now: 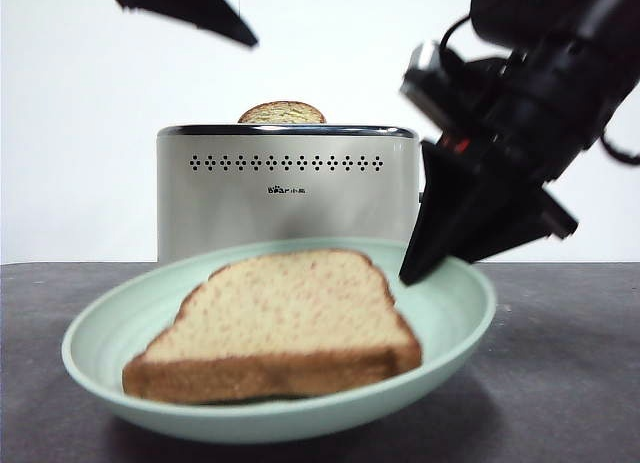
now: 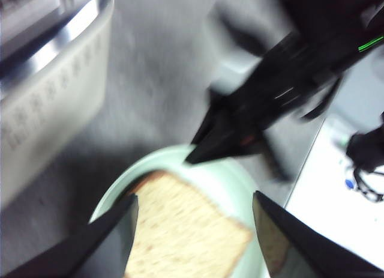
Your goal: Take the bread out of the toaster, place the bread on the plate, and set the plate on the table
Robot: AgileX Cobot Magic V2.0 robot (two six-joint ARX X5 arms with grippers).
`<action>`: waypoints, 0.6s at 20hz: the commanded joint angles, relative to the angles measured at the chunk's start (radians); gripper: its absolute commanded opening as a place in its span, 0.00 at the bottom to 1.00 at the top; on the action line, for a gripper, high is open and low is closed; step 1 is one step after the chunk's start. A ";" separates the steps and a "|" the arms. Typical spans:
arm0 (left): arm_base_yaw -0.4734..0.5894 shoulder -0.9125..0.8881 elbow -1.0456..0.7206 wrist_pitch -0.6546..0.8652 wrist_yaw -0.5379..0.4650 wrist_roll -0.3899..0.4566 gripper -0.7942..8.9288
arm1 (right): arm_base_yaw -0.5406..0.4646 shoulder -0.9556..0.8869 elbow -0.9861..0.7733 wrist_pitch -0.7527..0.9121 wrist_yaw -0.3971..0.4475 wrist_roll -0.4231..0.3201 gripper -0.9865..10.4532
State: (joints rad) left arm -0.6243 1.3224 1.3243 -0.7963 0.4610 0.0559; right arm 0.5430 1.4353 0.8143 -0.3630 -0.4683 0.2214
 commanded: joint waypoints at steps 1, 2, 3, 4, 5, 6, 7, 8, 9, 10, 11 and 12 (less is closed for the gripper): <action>-0.006 -0.028 0.034 0.002 -0.010 0.011 0.40 | 0.002 0.068 0.011 0.073 -0.004 0.041 0.09; -0.006 -0.040 0.039 -0.003 -0.018 0.011 0.40 | -0.003 0.089 0.011 0.091 -0.003 0.047 0.09; -0.006 -0.057 0.043 -0.008 -0.021 0.010 0.40 | -0.009 0.112 0.011 0.108 -0.003 0.056 0.09; -0.006 -0.071 0.044 -0.011 -0.021 0.010 0.40 | -0.012 0.131 0.011 0.112 -0.002 0.056 0.09; -0.006 -0.087 0.044 -0.019 -0.021 0.010 0.40 | -0.018 0.151 0.011 0.113 0.005 0.055 0.09; -0.006 -0.099 0.044 -0.024 -0.021 0.010 0.40 | -0.025 0.165 0.011 0.116 0.020 0.055 0.09; -0.006 -0.113 0.044 -0.029 -0.021 0.005 0.40 | -0.032 0.179 0.011 0.123 0.039 0.055 0.09; -0.006 -0.126 0.044 -0.035 -0.020 0.003 0.40 | -0.038 0.190 0.011 0.129 0.039 0.055 0.09; -0.006 -0.139 0.044 -0.044 -0.019 0.003 0.40 | -0.042 0.195 0.011 0.127 0.039 0.052 0.09; -0.006 -0.149 0.044 -0.051 -0.019 0.003 0.40 | -0.043 0.198 0.011 0.127 0.040 0.048 0.09; -0.006 -0.160 0.044 -0.057 -0.019 0.003 0.40 | -0.044 0.198 0.011 0.127 0.046 0.047 0.10; -0.006 -0.168 0.044 -0.064 -0.019 -0.001 0.40 | -0.044 0.198 0.011 0.127 0.047 0.048 0.13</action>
State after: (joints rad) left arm -0.6243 1.1484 1.3407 -0.8680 0.4427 0.0578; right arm 0.4965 1.6131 0.8143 -0.2424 -0.4358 0.2672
